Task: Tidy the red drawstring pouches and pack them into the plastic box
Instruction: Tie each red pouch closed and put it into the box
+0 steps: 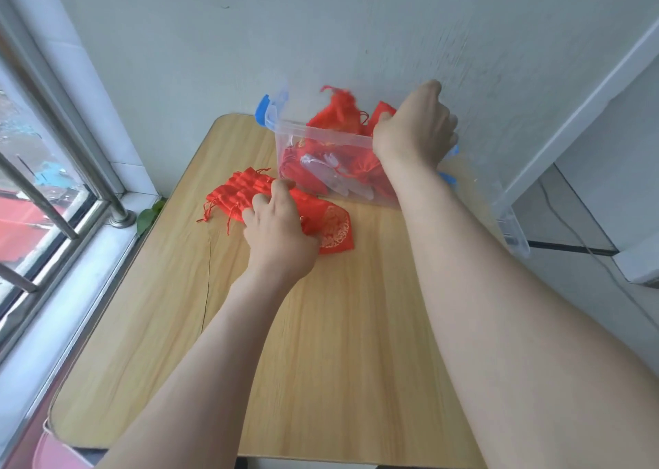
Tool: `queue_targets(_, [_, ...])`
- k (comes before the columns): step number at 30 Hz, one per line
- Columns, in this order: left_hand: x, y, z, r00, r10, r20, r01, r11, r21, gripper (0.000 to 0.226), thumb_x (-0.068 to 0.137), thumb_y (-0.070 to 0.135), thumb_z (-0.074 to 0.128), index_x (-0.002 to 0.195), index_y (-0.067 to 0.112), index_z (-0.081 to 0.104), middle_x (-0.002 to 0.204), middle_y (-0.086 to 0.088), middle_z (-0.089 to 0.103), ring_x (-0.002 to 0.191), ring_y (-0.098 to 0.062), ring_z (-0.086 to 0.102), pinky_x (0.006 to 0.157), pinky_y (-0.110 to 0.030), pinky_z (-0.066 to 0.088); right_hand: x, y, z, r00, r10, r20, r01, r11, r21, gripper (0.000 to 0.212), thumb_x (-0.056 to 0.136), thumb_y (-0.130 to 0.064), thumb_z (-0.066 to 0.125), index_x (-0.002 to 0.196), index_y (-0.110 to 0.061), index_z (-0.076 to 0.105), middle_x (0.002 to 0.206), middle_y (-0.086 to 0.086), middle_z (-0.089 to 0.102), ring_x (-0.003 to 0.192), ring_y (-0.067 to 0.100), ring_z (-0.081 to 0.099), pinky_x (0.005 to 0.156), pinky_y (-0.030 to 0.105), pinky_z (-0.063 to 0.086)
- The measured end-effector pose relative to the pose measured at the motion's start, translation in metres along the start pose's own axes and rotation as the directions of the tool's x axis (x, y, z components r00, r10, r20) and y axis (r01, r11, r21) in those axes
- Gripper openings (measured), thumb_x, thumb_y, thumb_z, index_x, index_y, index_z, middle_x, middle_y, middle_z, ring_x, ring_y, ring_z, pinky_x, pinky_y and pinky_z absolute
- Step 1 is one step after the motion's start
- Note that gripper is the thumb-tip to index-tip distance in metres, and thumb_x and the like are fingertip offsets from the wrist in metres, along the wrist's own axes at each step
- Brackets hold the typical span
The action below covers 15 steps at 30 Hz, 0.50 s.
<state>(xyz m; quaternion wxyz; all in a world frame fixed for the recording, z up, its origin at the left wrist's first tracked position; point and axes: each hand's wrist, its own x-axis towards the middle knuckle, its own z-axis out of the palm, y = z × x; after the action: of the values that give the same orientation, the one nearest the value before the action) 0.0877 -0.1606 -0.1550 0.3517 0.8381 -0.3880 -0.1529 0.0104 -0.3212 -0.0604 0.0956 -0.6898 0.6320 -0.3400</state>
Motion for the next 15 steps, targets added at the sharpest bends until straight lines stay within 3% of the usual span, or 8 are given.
queue_targets(2, [0.000, -0.001, 0.000, 0.998, 0.061, 0.018, -0.058, 0.989, -0.133, 0.079, 0.080, 0.008, 0.082, 0.147, 0.025, 0.044, 0.129, -0.008, 0.052, 0.109, -0.017, 0.040, 0.084, -0.010, 0.029, -0.008, 0.003, -0.002, 0.997, -0.021, -0.074, 0.017, 0.999, -0.049, 0.036, 0.099, -0.016, 0.066, 0.132, -0.018, 0.053, 0.134, 0.007, 0.065, 0.134, 0.035, 0.050, 0.103, 0.043, 0.041])
queue_targets(4, [-0.002, 0.001, 0.000, 0.994, 0.103, 0.020, -0.099, 0.983, -0.152, 0.071, 0.077, 0.003, 0.079, 0.138, 0.027, 0.054, 0.124, -0.006, 0.054, 0.101, -0.012, 0.040, 0.079, -0.001, 0.033, -0.021, 0.009, -0.005, 0.985, -0.090, -0.150, 0.091, 0.996, 0.003, 0.035, 0.095, -0.010, 0.064, 0.127, -0.023, 0.058, 0.133, 0.005, 0.062, 0.130, 0.033, 0.050, 0.099, 0.040, 0.041])
queue_targets(7, [-0.005, 0.008, -0.001, 0.993, 0.118, 0.020, -0.113, 0.979, -0.170, 0.060, 0.074, 0.001, 0.077, 0.126, 0.029, 0.065, 0.114, 0.002, 0.055, 0.110, -0.020, 0.057, 0.087, -0.014, 0.047, -0.047, 0.023, -0.009, 0.963, -0.208, -0.169, 0.235, 0.959, 0.159, 0.031, 0.087, -0.001, 0.059, 0.108, -0.023, 0.066, 0.116, 0.005, 0.065, 0.115, 0.030, 0.056, 0.088, 0.028, 0.036])
queue_targets(10, [-0.009, 0.018, -0.005, 0.993, 0.119, 0.000, -0.116, 0.961, -0.251, 0.048, 0.071, -0.001, 0.073, 0.112, 0.025, 0.075, 0.102, 0.014, 0.068, 0.104, -0.016, 0.066, 0.089, -0.035, 0.059, -0.073, 0.039, -0.010, 0.986, -0.135, 0.094, 0.104, 0.953, 0.286, 0.023, 0.092, -0.007, 0.059, 0.110, -0.019, 0.069, 0.112, 0.001, 0.070, 0.111, 0.023, 0.063, 0.084, 0.021, 0.034])
queue_targets(13, [-0.016, 0.029, -0.010, 0.996, 0.072, 0.053, -0.045, 0.912, -0.408, 0.039, 0.073, 0.003, 0.076, 0.106, 0.024, 0.077, 0.090, 0.009, 0.077, 0.082, -0.005, 0.072, 0.079, -0.031, 0.062, -0.092, 0.054, -0.014, 0.921, -0.006, 0.390, -0.090, 0.969, 0.228, 0.036, 0.103, -0.022, 0.054, 0.137, -0.016, 0.063, 0.131, 0.003, 0.069, 0.124, 0.025, 0.061, 0.089, 0.026, 0.039])
queue_targets(15, [-0.023, 0.039, -0.014, 0.995, 0.062, 0.074, -0.016, 0.863, -0.505, 0.027, 0.080, 0.009, 0.075, 0.101, 0.025, 0.079, 0.085, 0.004, 0.079, 0.073, -0.005, 0.071, 0.071, -0.027, 0.061, -0.101, 0.062, -0.019, 0.861, 0.065, 0.505, -0.202, 0.954, 0.221, 0.044, 0.105, -0.031, 0.051, 0.146, -0.018, 0.057, 0.138, 0.004, 0.066, 0.128, 0.026, 0.061, 0.092, 0.029, 0.043])
